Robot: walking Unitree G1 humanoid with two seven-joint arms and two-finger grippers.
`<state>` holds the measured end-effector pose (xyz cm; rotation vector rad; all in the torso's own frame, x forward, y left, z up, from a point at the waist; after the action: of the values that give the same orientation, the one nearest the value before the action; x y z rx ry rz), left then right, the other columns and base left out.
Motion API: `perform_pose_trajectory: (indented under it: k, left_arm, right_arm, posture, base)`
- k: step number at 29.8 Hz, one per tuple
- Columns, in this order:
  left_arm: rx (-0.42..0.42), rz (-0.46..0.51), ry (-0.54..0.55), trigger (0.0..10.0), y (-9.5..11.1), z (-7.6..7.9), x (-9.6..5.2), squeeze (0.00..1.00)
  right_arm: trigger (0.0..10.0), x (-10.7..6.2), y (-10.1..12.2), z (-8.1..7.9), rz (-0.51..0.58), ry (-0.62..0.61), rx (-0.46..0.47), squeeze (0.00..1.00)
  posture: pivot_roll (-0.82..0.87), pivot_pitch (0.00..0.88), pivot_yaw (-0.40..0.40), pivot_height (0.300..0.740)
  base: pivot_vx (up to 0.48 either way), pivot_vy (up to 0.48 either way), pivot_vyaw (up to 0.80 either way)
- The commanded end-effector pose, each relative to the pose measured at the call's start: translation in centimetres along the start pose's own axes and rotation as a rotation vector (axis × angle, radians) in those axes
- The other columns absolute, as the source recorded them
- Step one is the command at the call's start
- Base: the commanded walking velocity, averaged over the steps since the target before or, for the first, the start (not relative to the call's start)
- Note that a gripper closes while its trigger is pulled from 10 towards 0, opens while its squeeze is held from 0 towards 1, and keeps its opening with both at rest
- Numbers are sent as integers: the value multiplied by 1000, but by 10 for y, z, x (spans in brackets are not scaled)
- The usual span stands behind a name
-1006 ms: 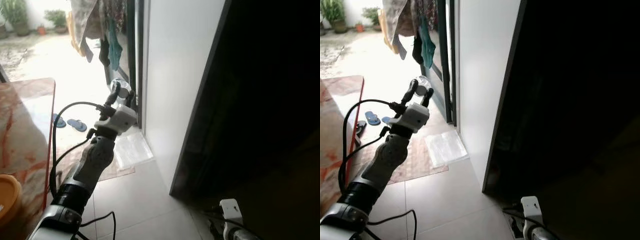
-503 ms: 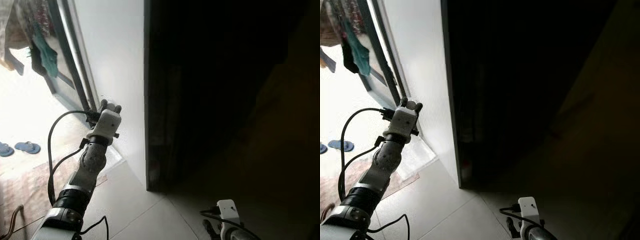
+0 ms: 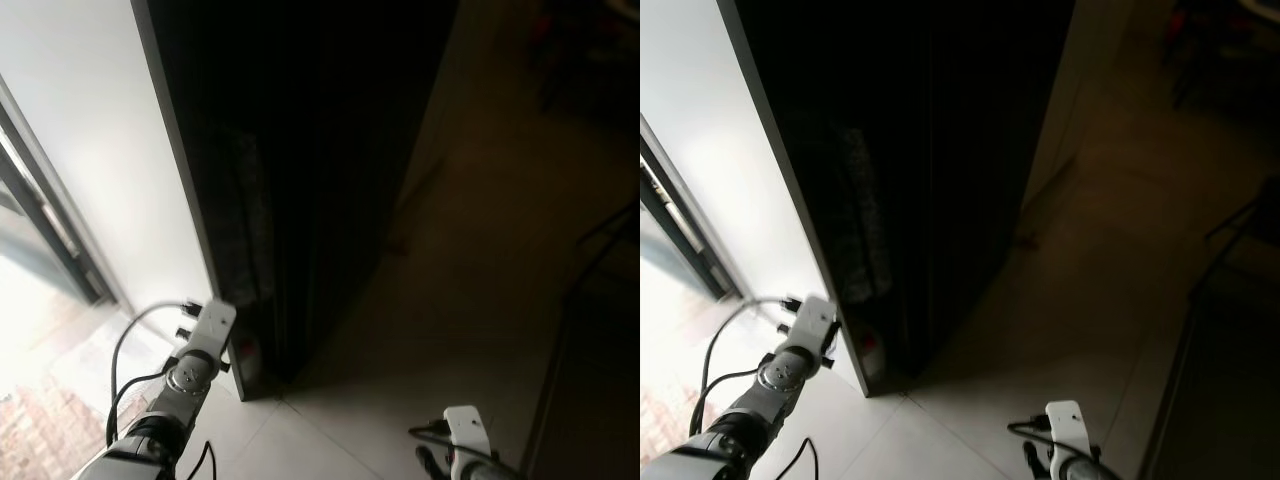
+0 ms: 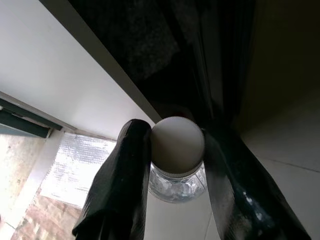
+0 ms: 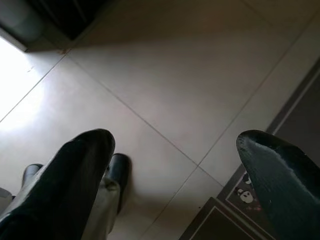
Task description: Restocking fridge
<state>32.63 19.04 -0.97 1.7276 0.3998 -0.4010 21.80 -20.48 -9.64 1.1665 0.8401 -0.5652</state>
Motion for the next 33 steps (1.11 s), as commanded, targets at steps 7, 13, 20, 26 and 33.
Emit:
perform_pose_trajectory:
  k: [7, 13, 20, 26, 33]
  left_arm:
    - [-25, -223, 57, 10000, -54, -13, -14, 0]
    - [-129, -299, 109, 10000, -72, -18, -21, 0]
    - [-81, -415, 133, 10000, -103, -28, -37, 0]
    - [-101, -422, 109, 10000, -109, -27, -40, 0]
    - [-165, -402, 106, 10000, -112, -24, -42, 0]
  right_arm:
    - [10000, 0, -3, -4, -1, -5, 13, 0]
    - [10000, 0, -3, -4, -1, -2, 14, 0]
    - [10000, 0, -3, -6, -2, 3, 14, 0]
    - [10000, 0, -3, -5, -6, 0, 13, 0]
    - [10000, 0, -5, -4, -7, -5, 16, 0]
  posture:
    - [-44, 4, -25, 740]
    - [-49, 5, -23, 740]
    - [-58, 6, -16, 740]
    - [-63, 8, -18, 740]
    - [-66, 1, -23, 740]
  base:
    - [0, 0, -229]
    - [0, 0, 0]
    - [0, 0, 0]
    - [0, 0, 0]
    - [0, 0, 0]
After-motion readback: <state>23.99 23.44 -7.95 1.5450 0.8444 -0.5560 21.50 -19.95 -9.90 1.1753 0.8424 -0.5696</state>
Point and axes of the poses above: a point about 5 cm out from each wrist's last joint towards the gripper, its own x axis pointing out of the wrist towards the gripper, its own y axis along the axis of the wrist's last joint, z = x × y, the point moved 3 cm from there along x, pointing out of the wrist towards the gripper, and after that the axes turned 14 degrees about -x, right-handed, at the moved point
